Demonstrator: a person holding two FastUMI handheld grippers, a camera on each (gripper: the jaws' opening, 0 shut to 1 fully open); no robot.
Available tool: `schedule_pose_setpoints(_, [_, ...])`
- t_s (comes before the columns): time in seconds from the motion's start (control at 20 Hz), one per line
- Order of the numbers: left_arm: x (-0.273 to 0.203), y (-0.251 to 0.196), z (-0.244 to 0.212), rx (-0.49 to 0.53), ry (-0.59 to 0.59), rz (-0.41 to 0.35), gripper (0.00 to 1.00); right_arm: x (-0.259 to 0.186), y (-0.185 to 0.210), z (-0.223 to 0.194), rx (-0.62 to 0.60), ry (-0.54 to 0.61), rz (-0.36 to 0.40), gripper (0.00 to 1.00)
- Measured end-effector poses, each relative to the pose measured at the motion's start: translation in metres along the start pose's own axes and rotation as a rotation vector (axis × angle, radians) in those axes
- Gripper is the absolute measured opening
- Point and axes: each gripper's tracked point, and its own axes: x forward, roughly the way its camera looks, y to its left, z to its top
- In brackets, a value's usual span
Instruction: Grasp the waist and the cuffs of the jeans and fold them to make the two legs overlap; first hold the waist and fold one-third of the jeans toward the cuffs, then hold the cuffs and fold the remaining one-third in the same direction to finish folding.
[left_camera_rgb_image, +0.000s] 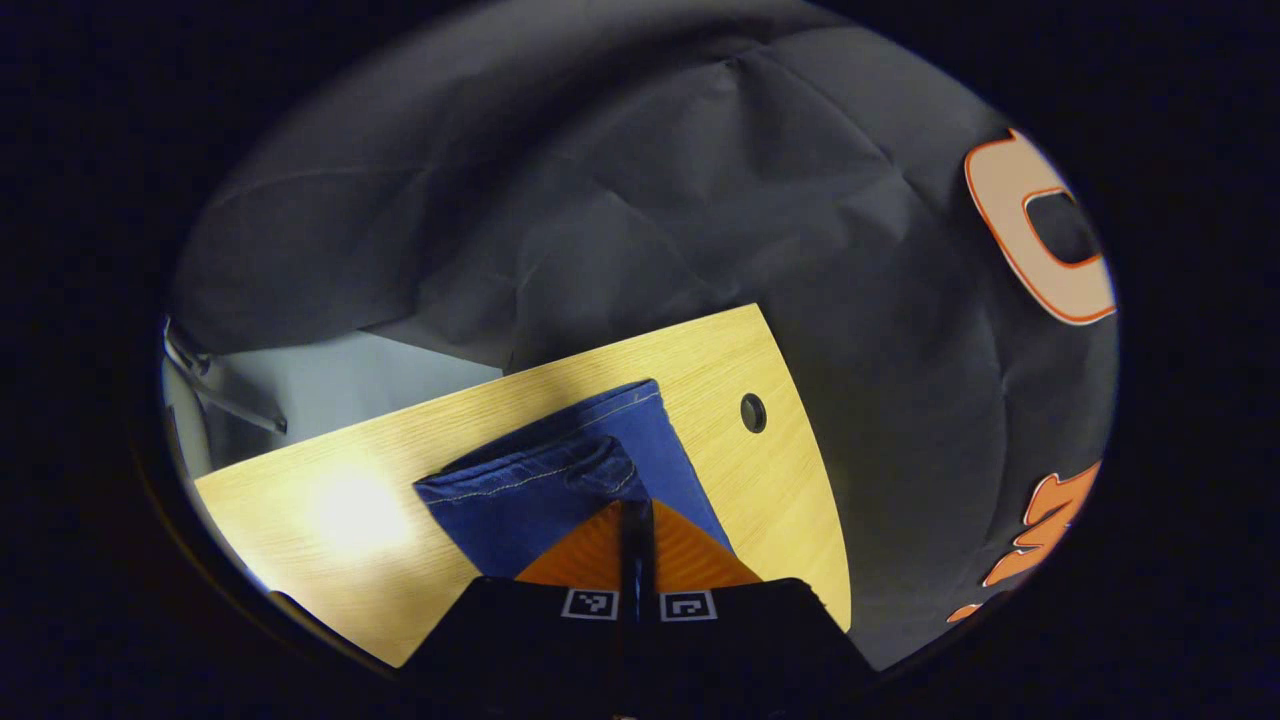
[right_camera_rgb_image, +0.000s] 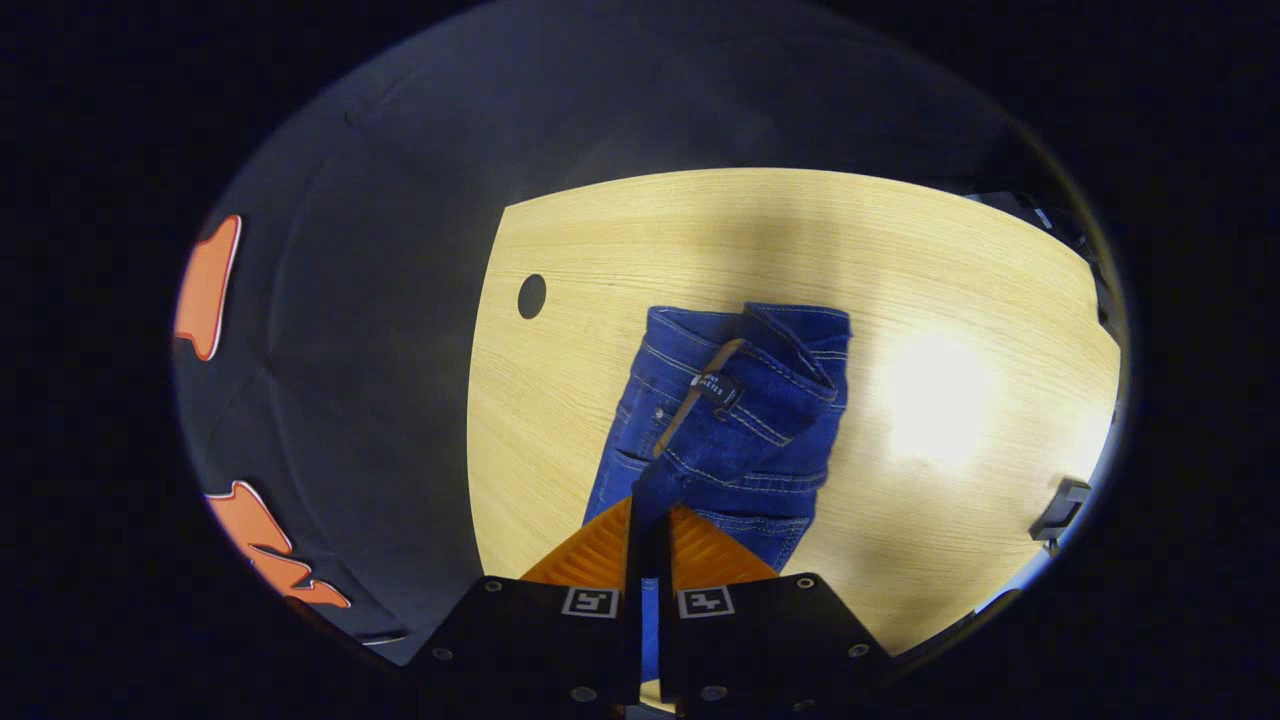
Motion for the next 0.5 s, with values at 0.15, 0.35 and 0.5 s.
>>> schedule_pose_setpoints(0.15, [0.017,-0.010,0.006,0.060,0.015,0.038,0.00,0.024,0.019,0.004,-0.004,0.034,0.006,0.07])
schedule_pose_setpoints(0.35, [0.040,-0.022,0.001,0.167,0.046,0.080,0.00,0.043,0.028,0.006,0.004,0.054,-0.031,0.07])
schedule_pose_setpoints(0.5, [0.034,-0.038,0.008,0.261,0.016,0.050,0.04,0.038,0.039,0.006,0.035,0.071,-0.007,0.07])
